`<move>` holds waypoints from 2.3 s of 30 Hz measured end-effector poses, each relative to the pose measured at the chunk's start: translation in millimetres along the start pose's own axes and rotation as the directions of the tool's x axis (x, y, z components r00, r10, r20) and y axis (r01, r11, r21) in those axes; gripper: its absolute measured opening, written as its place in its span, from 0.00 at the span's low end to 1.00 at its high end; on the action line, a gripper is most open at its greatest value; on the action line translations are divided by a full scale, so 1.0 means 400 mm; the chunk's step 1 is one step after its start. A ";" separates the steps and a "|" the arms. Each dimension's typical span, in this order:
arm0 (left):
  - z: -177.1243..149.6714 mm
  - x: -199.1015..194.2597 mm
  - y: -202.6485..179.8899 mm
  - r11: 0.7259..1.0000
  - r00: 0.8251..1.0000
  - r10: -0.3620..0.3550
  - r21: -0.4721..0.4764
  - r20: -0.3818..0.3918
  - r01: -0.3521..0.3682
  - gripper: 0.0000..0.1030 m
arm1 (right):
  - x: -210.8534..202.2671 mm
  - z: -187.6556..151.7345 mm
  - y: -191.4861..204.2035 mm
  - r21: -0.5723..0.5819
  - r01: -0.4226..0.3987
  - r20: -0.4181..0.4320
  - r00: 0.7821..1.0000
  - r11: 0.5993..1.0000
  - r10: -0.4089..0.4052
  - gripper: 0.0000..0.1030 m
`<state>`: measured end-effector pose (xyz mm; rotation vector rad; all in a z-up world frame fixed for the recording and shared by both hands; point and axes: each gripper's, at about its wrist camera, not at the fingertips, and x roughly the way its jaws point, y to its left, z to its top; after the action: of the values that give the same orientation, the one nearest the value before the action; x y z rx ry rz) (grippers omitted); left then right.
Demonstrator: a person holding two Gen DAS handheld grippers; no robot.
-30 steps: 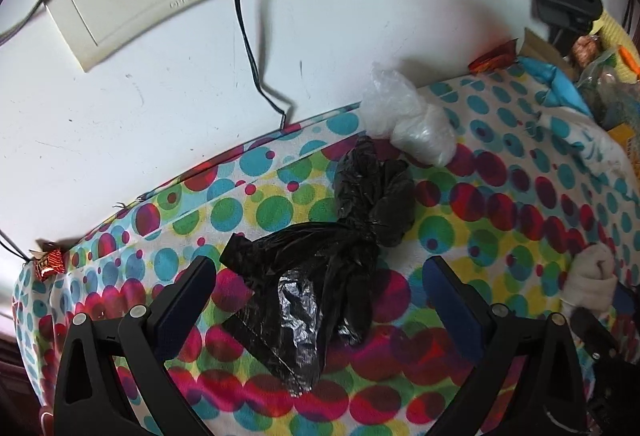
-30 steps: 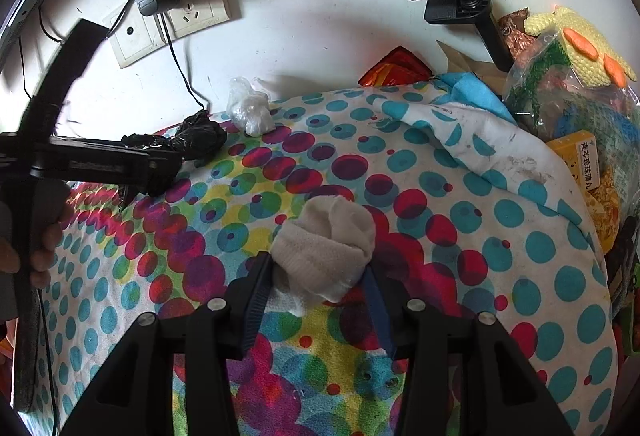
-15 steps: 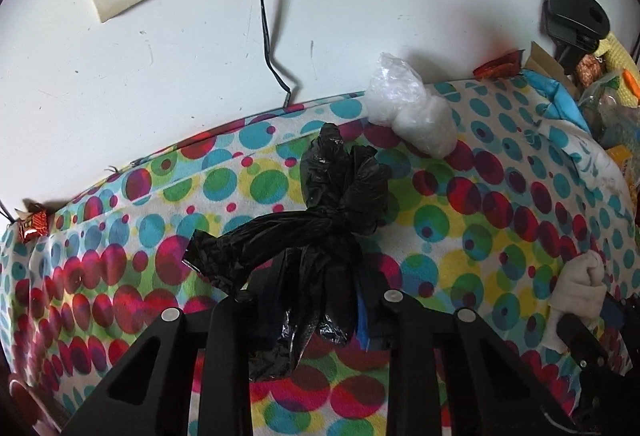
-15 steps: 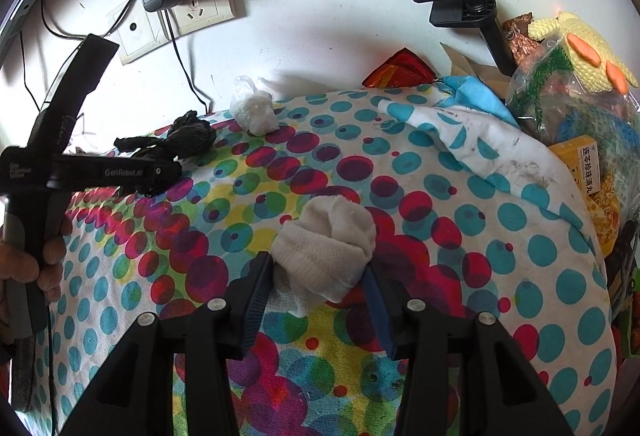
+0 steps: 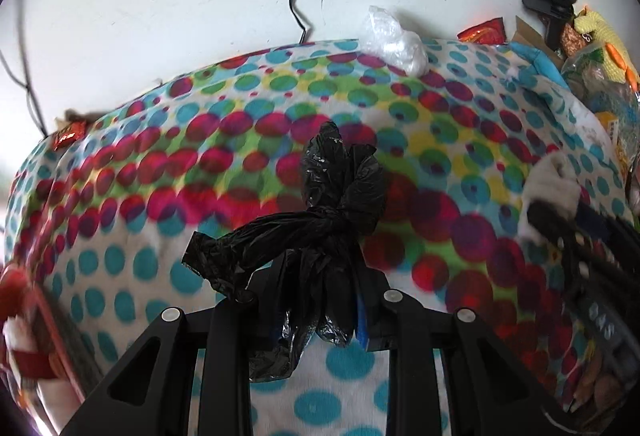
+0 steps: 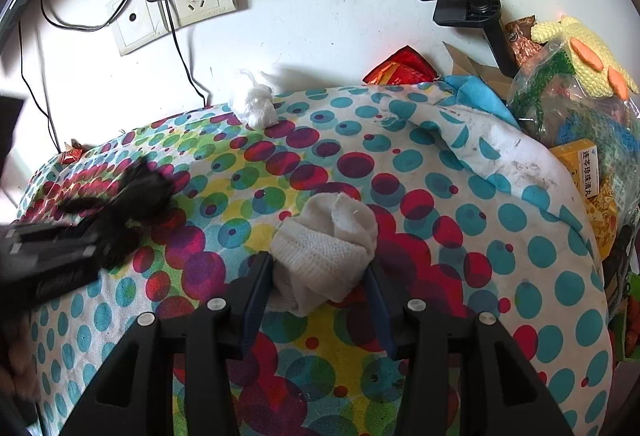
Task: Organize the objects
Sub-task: 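Carry the black plastic bag with the left gripper into the red tray and release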
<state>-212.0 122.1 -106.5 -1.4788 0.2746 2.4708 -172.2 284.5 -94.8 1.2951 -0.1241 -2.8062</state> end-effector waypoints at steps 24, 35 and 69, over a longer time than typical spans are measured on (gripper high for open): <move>-0.312 -0.214 -0.019 0.991 0.988 0.125 -0.063 0.094 -0.120 0.24 | 0.012 -0.008 0.018 -0.046 0.038 -0.011 0.999 0.998 -0.038 0.45; -0.390 -0.290 0.041 0.996 0.984 0.011 -0.087 0.180 0.005 0.24 | 0.013 -0.010 0.018 -0.050 0.040 -0.010 0.999 0.998 -0.041 0.45; -0.482 -0.457 0.476 0.917 0.963 0.193 -0.383 0.186 -0.110 0.24 | 0.013 -0.005 0.018 -0.049 0.041 -0.013 0.999 0.998 -0.041 0.45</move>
<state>-25.7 -135.3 -28.9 -1.3317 -0.1337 2.9087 -173.8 276.7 -99.4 1.3217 -0.0284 -2.8143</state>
